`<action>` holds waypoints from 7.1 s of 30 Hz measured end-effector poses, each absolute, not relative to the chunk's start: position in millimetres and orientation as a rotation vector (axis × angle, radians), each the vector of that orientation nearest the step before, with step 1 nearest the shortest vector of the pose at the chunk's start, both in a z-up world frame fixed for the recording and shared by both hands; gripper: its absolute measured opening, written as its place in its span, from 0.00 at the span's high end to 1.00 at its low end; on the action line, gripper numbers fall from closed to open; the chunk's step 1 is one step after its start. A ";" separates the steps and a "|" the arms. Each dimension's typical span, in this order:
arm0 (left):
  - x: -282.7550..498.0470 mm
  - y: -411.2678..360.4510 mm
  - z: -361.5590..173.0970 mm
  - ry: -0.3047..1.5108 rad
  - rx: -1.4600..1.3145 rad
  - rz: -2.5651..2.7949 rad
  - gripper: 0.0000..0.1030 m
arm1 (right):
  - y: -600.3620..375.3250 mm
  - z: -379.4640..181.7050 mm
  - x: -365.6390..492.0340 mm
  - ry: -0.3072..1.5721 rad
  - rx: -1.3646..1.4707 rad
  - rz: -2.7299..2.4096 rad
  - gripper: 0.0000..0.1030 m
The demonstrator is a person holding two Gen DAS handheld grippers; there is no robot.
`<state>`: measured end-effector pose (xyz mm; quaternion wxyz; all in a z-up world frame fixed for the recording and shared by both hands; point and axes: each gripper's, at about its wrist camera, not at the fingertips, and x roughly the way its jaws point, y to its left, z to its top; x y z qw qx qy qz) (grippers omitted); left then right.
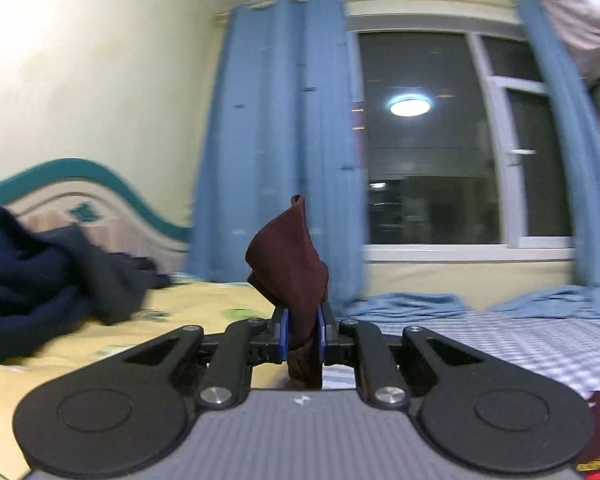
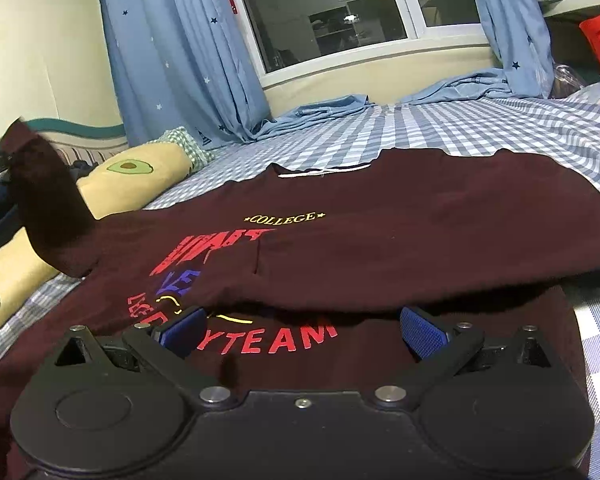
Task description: Fold small clothes
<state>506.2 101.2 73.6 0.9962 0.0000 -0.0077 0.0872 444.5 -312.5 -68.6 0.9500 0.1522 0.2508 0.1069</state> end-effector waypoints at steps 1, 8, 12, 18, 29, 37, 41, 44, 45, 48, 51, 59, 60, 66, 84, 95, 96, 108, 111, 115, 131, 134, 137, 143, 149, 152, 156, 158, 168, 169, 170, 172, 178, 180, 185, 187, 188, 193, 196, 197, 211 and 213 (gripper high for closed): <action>504.8 84.5 70.2 -0.010 0.011 0.125 0.87 | -312.9 -68.5 443.9 0.507 0.312 0.218 0.00; 493.4 -9.0 29.5 0.081 0.095 -0.143 0.86 | -314.1 -68.6 442.6 0.500 0.320 0.228 0.00; 487.5 -45.8 -2.5 0.193 0.130 -0.263 0.86 | -315.1 -68.5 441.9 0.495 0.327 0.227 0.00; 485.0 -65.2 -38.1 0.377 0.203 -0.371 0.81 | -314.8 -68.7 439.1 0.489 0.328 0.233 0.00; 468.1 -40.7 -19.5 0.409 0.182 -0.479 0.09 | -317.0 -68.7 438.6 0.485 0.342 0.239 0.00; 512.4 12.2 -0.3 0.397 0.159 -0.069 0.09 | -317.9 -67.7 438.6 0.477 0.346 0.242 0.00; 574.2 43.8 -13.3 0.520 0.201 0.149 0.33 | -317.6 -67.7 438.8 0.476 0.347 0.243 0.00; 612.4 65.7 -25.7 0.579 0.179 0.202 0.34 | -317.3 -68.4 438.4 0.479 0.348 0.245 0.00; 621.2 73.4 -28.6 0.594 0.146 0.198 0.34 | -317.2 -68.5 438.6 0.480 0.349 0.246 0.00; 640.6 86.1 -39.2 0.616 0.089 0.196 0.39 | -316.8 -68.5 438.8 0.483 0.349 0.249 0.00; 650.2 87.2 -54.5 0.643 0.145 0.247 0.62 | -317.1 -68.3 439.2 0.483 0.349 0.251 0.00; 648.6 94.3 -53.6 0.588 0.114 0.254 0.56 | -316.7 -68.6 439.6 0.478 0.347 0.257 0.00; 646.9 93.8 -49.4 0.551 0.090 0.221 0.44 | -316.9 -68.7 439.3 0.476 0.348 0.258 0.00; 676.6 69.8 -42.4 0.527 0.116 0.119 0.35 | -317.8 -68.8 438.6 0.471 0.350 0.262 0.00; 633.6 113.3 -42.1 0.699 -0.027 0.267 0.15 | -321.2 -68.0 436.4 0.468 0.365 0.246 0.00; 487.9 131.2 -21.8 0.708 0.010 0.238 0.12 | -294.3 -63.2 382.0 0.502 0.134 0.178 0.00; 474.6 128.4 -19.2 0.698 0.005 0.217 0.10 | -290.9 -64.7 373.2 0.506 0.102 0.175 0.00; 288.3 73.7 -8.2 0.511 0.009 0.016 0.01 | -272.7 -79.0 233.8 0.476 -0.106 0.203 0.00; 259.7 59.5 -16.3 0.491 0.032 -0.011 0.01 | -268.5 -85.5 219.9 0.498 -0.111 0.195 0.00; 232.1 40.9 -28.9 0.481 0.119 -0.043 0.01 | -261.4 -98.8 204.1 0.512 -0.196 0.143 0.00; 197.8 11.3 -61.8 0.437 0.293 -0.099 0.01 | -302.1 -139.8 217.3 0.683 -0.083 0.179 0.02; 195.2 -1.7 -76.0 0.408 0.429 -0.099 0.01 | -323.5 -147.4 233.9 0.713 0.096 0.178 0.15; 194.7 -11.8 -89.8 0.384 0.528 -0.091 0.01 | -339.8 -155.5 250.0 0.753 0.260 0.176 0.23; 202.1 -18.6 -110.0 0.388 0.603 -0.062 0.01 | -355.5 -149.5 252.2 0.783 0.392 0.208 0.88; 201.4 -27.8 -114.2 0.370 0.636 -0.082 0.01 | -382.1 -107.5 225.1 0.723 0.635 0.329 0.92; 206.2 -32.2 -119.1 0.362 0.679 -0.074 0.01 | -396.4 -72.6 213.3 0.626 0.688 0.387 0.92; 212.3 -36.9 -122.7 0.366 0.698 -0.050 0.01 | -412.7 -36.4 206.2 0.492 0.763 0.425 0.92; 215.9 -35.9 -120.1 0.371 0.681 -0.024 0.01 | -416.5 -29.5 211.3 0.460 0.779 0.436 0.92; 211.1 -18.2 -97.7 0.298 0.649 -0.025 0.16 | -401.0 -46.1 202.7 0.470 0.740 0.409 0.92; 211.3 -18.3 -95.6 0.291 0.650 -0.026 0.18 | -399.9 -46.5 200.1 0.475 0.731 0.403 0.92; 211.5 -19.5 -93.0 0.287 0.648 -0.035 0.24 | -399.1 -47.6 199.8 0.483 0.718 0.397 0.92; 212.3 -20.6 -85.5 0.286 0.631 -0.071 0.39 | -394.1 -49.2 198.0 0.507 0.665 0.374 0.91; 226.3 -19.6 -55.1 0.313 0.541 -0.169 0.81 | -366.0 -61.4 195.6 0.591 0.440 0.298 0.87; 230.5 -19.7 -45.3 0.309 0.541 -0.181 0.84 | -357.7 -67.8 193.7 0.623 0.384 0.270 0.85; 239.8 -19.2 -24.1 0.337 0.514 -0.202 0.86 | -326.6 -77.5 185.6 0.651 0.184 0.197 0.41; 242.5 -18.6 -18.8 0.347 0.499 -0.207 0.88 | -306.7 -75.8 180.7 0.621 0.064 0.183 0.32; 244.1 -18.3 -16.4 0.350 0.493 -0.207 0.89 | -297.6 -75.3 179.5 0.610 0.013 0.174 0.23; 254.0 -18.6 -2.3 0.374 0.447 -0.205 0.91 | -247.8 -78.2 174.1 0.493 -0.214 0.118 0.07; 258.5 -19.7 4.4 0.375 0.446 -0.206 0.92 | -213.3 -90.0 173.8 0.378 -0.415 0.062 0.05; 259.4 -20.5 5.0 0.375 0.447 -0.207 0.92 | -206.0 -92.8 173.5 0.348 -0.463 0.045 0.05; 269.4 -17.6 19.5 0.396 0.391 -0.227 0.93 | -144.8 -173.7 217.6 0.253 -0.926 -0.096 0.13; 267.7 -16.7 16.1 0.391 0.403 -0.228 0.93 | -160.8 -170.7 222.5 0.258 -0.903 -0.147 0.28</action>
